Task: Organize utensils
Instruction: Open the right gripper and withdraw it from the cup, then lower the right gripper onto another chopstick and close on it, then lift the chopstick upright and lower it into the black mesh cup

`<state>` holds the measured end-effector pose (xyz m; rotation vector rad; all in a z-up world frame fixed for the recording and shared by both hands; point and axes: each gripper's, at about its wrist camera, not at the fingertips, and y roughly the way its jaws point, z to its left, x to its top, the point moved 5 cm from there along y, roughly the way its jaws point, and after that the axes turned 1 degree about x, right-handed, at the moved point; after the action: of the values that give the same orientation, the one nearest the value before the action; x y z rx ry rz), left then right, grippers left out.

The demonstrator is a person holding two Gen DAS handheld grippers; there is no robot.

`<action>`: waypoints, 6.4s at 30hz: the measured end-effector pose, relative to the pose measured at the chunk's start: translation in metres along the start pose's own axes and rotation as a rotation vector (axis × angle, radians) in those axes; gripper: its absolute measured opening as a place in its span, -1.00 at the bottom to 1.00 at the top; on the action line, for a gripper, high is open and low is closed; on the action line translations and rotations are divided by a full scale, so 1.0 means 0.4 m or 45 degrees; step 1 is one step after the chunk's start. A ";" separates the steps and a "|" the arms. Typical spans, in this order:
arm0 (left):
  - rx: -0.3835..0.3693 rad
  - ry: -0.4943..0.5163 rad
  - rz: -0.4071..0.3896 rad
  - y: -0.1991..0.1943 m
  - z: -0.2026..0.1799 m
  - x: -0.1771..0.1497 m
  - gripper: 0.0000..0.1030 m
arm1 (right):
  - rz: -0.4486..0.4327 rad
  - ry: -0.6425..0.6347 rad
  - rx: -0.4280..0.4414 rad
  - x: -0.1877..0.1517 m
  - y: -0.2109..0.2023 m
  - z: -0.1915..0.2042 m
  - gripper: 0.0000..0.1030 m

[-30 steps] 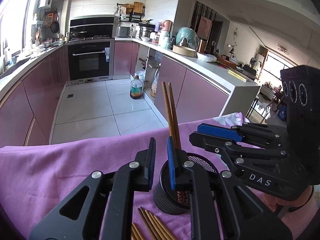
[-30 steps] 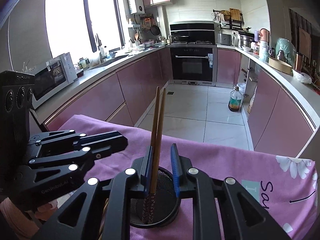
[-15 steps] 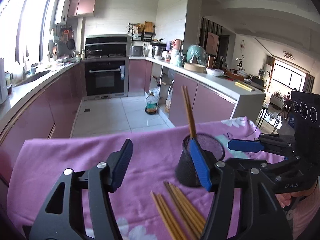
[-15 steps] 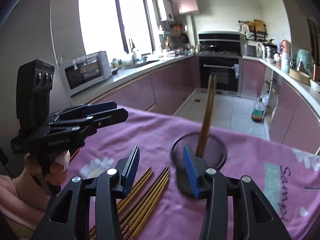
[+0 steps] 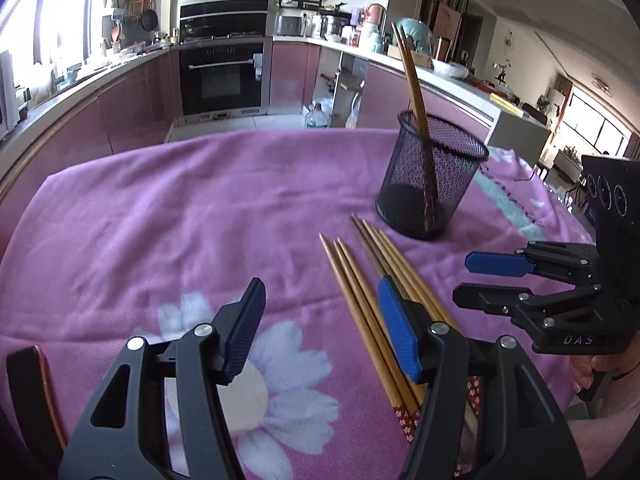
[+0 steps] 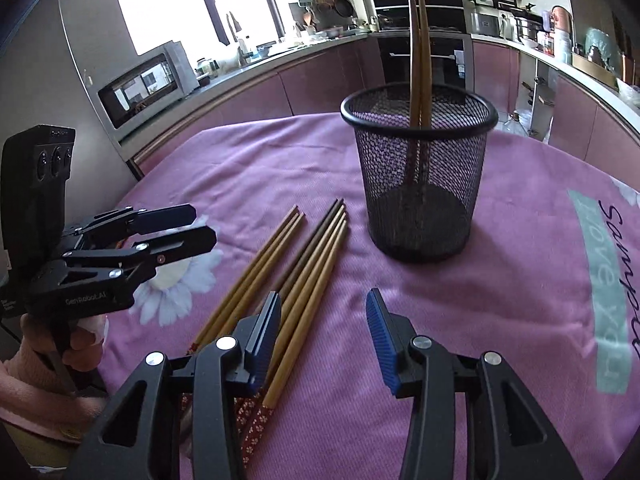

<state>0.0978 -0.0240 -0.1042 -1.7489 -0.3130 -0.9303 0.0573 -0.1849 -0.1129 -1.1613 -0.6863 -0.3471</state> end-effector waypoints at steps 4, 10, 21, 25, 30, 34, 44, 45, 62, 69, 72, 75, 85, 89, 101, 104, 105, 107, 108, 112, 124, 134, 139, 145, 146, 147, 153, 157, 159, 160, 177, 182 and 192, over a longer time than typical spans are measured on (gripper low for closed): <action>-0.002 0.016 0.042 0.037 -0.039 -0.009 0.11 | 0.014 0.002 -0.019 -0.014 0.011 -0.003 -0.17; -0.010 0.024 0.083 0.059 -0.054 -0.027 0.09 | 0.029 0.016 -0.020 -0.030 0.025 -0.004 -0.20; -0.002 0.041 0.123 0.079 -0.067 -0.046 0.06 | 0.029 -0.002 -0.048 -0.041 0.025 -0.002 -0.21; 0.002 0.041 0.129 0.083 -0.068 -0.048 0.06 | 0.028 -0.009 -0.054 -0.042 0.026 -0.001 -0.27; 0.008 0.045 0.132 0.084 -0.068 -0.049 0.06 | 0.026 -0.025 -0.067 -0.042 0.027 0.005 -0.28; 0.007 0.039 0.140 0.087 -0.066 -0.051 0.05 | 0.026 -0.029 -0.068 -0.043 0.025 0.003 -0.29; 0.043 0.092 0.159 0.091 -0.067 -0.062 -0.09 | 0.036 -0.032 -0.085 -0.046 0.018 -0.006 -0.38; 0.040 0.091 0.159 0.091 -0.066 -0.063 -0.09 | 0.038 -0.035 -0.091 -0.047 0.018 -0.006 -0.40; 0.060 0.093 0.163 0.109 -0.074 -0.054 -0.40 | 0.060 -0.048 -0.166 -0.016 0.046 -0.005 -0.64; 0.070 0.047 0.163 0.116 -0.070 -0.044 -0.58 | 0.058 0.001 -0.145 -0.013 0.047 -0.015 -0.85; 0.084 0.016 0.159 0.120 -0.066 -0.041 -0.67 | 0.053 0.029 -0.131 -0.013 0.046 -0.022 -0.89; 0.082 -0.008 0.160 0.123 -0.064 -0.039 -0.74 | 0.051 0.043 -0.117 -0.013 0.044 -0.025 -0.89; 0.062 -0.072 0.156 0.120 -0.058 -0.036 -0.85 | 0.031 0.073 -0.054 -0.015 0.033 -0.024 -0.90; 0.047 -0.071 0.149 0.113 -0.060 -0.034 -0.85 | 0.012 0.084 -0.027 -0.013 0.022 -0.022 -0.90; -0.029 -0.090 0.090 0.058 -0.064 -0.007 -0.85 | -0.038 0.096 0.074 0.002 -0.012 -0.002 -0.90; -0.037 -0.084 0.074 0.046 -0.071 -0.001 -0.85 | -0.054 0.094 0.078 0.006 -0.021 0.000 -0.90; -0.036 -0.081 0.067 0.042 -0.071 0.001 -0.85 | -0.060 0.095 0.081 0.008 -0.025 0.000 -0.90; -0.041 -0.077 0.054 0.032 -0.075 0.006 -0.85 | -0.074 0.100 0.086 0.012 -0.033 -0.002 -0.90; -0.047 -0.077 0.048 0.027 -0.076 0.009 -0.85 | -0.080 0.102 0.088 0.014 -0.036 -0.001 -0.90; -0.085 -0.082 0.019 0.003 -0.081 0.025 -0.85 | -0.115 0.111 0.101 0.024 -0.057 -0.008 -0.90; -0.222 -0.081 -0.092 -0.090 -0.095 0.088 -0.86 | -0.243 0.131 0.111 0.067 -0.129 -0.032 -0.90; -0.296 -0.096 -0.195 -0.162 -0.096 0.147 -0.86 | -0.345 0.128 0.099 0.103 -0.186 -0.054 -0.90; -0.292 -0.086 -0.247 -0.176 -0.104 0.188 -0.86 | -0.393 0.115 0.086 0.127 -0.212 -0.061 -0.90; -0.288 -0.076 -0.293 -0.186 -0.121 0.248 -0.86 | -0.466 0.078 0.061 0.171 -0.257 -0.068 -0.90; -0.289 -0.073 -0.301 -0.187 -0.124 0.257 -0.86 | -0.477 0.072 0.055 0.180 -0.263 -0.070 -0.90; -0.290 -0.065 -0.311 -0.191 -0.129 0.270 -0.86 | -0.487 0.065 0.049 0.188 -0.270 -0.072 -0.90; -0.293 -0.038 -0.359 -0.206 -0.157 0.338 -0.86 | -0.557 0.023 0.029 0.242 -0.312 -0.077 -0.90; -0.300 -0.022 -0.388 -0.216 -0.172 0.378 -0.86 | -0.589 0.006 0.015 0.269 -0.329 -0.080 -0.90; -0.296 -0.011 -0.402 -0.219 -0.183 0.398 -0.86 | -0.604 0.002 0.021 0.284 -0.337 -0.084 -0.90; -0.294 -0.003 -0.409 -0.221 -0.191 0.408 -0.86 | -0.608 0.000 0.020 0.289 -0.340 -0.085 -0.90; -0.244 0.056 -0.384 -0.163 -0.270 0.471 -0.86 | -0.620 -0.012 -0.070 0.337 -0.320 -0.111 -0.90; -0.228 0.079 -0.301 -0.120 -0.269 0.446 -0.86 | -0.549 -0.002 -0.081 0.335 -0.275 -0.125 -0.90; -0.229 0.138 -0.136 -0.021 -0.266 0.404 -0.86 | -0.325 0.008 -0.111 0.327 -0.177 -0.154 -0.90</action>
<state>0.1532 -0.1524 0.0296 -1.8510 -0.2606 -1.1558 0.1331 -0.2562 0.0099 -1.1561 -0.8232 -0.6008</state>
